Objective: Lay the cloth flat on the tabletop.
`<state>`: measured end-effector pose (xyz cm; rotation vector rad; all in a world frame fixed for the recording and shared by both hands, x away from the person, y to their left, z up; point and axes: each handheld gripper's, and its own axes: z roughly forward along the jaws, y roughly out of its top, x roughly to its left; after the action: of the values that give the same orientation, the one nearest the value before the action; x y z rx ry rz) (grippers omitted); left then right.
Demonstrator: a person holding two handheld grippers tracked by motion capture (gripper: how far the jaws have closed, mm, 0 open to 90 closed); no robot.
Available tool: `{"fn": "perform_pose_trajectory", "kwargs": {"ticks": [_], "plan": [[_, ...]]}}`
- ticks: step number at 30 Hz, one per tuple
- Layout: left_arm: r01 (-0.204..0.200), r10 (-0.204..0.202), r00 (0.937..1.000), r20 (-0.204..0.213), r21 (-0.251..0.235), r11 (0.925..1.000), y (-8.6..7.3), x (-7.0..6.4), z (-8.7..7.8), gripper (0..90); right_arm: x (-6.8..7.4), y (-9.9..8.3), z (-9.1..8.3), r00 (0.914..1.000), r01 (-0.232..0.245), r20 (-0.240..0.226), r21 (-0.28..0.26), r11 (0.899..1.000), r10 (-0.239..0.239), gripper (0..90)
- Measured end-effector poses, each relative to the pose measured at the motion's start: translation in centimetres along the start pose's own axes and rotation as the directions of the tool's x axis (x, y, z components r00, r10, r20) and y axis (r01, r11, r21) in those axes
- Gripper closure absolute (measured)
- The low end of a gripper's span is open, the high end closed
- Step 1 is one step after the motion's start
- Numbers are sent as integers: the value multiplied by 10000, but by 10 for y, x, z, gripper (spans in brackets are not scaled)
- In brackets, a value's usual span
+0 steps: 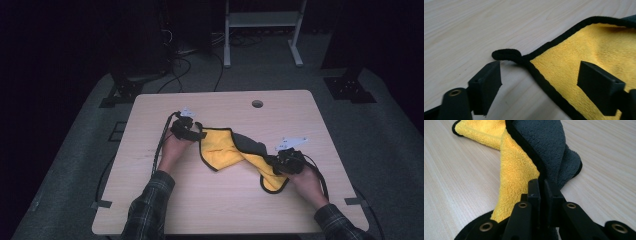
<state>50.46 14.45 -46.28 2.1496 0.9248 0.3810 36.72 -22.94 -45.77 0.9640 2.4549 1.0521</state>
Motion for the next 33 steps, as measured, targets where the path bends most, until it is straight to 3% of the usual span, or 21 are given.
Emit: {"fn": "perform_pose_trajectory", "kwargs": {"ticks": [9, 13, 17, 22, 23, 30, 33], "plan": [[156, -153, 9998, -89, 262, 9995, 2, 3, 20, 234, 0, 0, 0, 10000, 5, -24, -5, 10000, -5, 828], [37, -33, 9997, -232, 169, 9999, 3, 3, 22, 277, 1, 0, -1, 10000, -13, -41, -2, 10000, 13, 829], [-3, 5, 9994, -351, 61, 10000, 3, 2, 23, 370, 0, 0, 0, 10000, -43, -70, -17, 10000, 43, 828], [-94, 94, 9998, -151, -17, 10000, 4, -3, 23, 513, 1, 0, 0, 10000, -23, -68, -2, 10000, 23, 828], [-75, 75, 9999, -122, -8, 10000, 5, -3, 23, 513, 1, 0, 0, 10000, -22, -65, 1, 10000, 22, 828], [81, -85, 9998, 154, 286, 9996, 8, -11, 22, 789, 2, 0, 0, 10000, 17, -46, 12, 10000, -17, 829], [62, -65, 10000, 72, 316, 9995, 8, -13, 22, 831, 2, 0, -1, 10000, -19, -47, 11, 10000, 19, 829]]}}
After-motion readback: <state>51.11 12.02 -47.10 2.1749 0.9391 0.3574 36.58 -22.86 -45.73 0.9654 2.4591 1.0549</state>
